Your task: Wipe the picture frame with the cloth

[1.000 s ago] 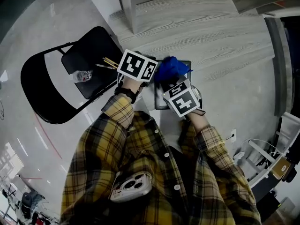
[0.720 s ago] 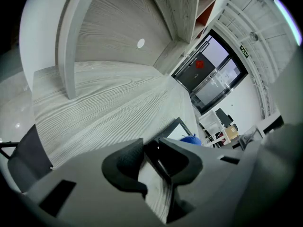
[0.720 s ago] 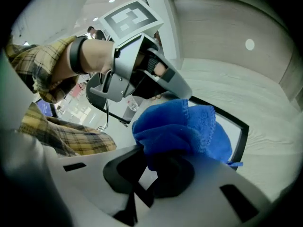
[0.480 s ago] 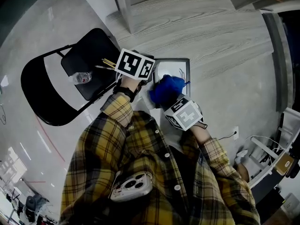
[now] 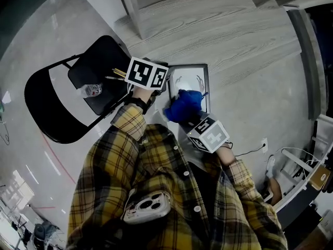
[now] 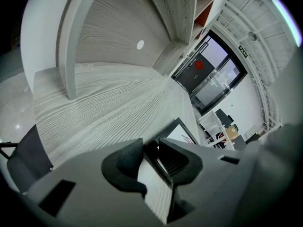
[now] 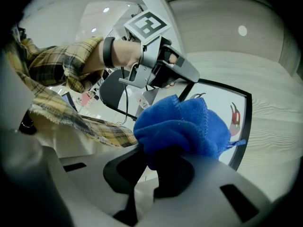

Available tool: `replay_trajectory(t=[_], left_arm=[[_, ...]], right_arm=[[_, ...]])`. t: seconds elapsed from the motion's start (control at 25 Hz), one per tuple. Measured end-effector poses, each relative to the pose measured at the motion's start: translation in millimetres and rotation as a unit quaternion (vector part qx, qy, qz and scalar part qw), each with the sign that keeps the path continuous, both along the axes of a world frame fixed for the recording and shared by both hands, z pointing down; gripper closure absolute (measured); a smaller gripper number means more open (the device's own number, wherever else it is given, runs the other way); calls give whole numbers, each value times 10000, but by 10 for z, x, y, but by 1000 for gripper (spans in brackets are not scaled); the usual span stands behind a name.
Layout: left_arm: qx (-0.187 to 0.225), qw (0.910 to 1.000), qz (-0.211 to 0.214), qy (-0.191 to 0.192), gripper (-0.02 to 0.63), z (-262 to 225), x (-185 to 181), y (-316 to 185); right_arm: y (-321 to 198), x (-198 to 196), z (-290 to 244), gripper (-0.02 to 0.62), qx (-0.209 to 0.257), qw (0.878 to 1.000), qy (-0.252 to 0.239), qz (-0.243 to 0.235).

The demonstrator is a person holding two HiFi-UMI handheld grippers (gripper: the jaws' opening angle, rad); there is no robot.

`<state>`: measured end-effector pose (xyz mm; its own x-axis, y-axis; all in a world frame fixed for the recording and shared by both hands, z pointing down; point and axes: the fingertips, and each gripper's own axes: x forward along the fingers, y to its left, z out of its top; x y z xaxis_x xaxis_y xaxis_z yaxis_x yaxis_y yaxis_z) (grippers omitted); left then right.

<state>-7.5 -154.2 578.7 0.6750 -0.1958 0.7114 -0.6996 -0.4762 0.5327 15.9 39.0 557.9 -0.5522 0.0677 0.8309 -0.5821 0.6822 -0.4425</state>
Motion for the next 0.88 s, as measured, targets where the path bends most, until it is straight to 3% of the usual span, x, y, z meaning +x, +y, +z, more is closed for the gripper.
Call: replay_trajectory(t=[0.24, 0.52, 0.72, 0.88], left_arm=[[82, 9999, 7, -66, 499, -35, -20, -12], [735, 9972, -60, -124, 499, -361, -156, 68], [1217, 9915, -40, 467, 502, -903, -89, 195], [1585, 9831, 275, 871, 544, -1461, 43, 363]], right_arm=[[-230, 90, -410, 551, 617, 9936, -606, 725], [-563, 274, -1120, 551, 1346, 9689, -1340, 1583], [-764, 332, -1699, 551, 2093, 9420, -1741, 1963], [-846, 375, -2093, 551, 2595, 9207, -1940, 2175]])
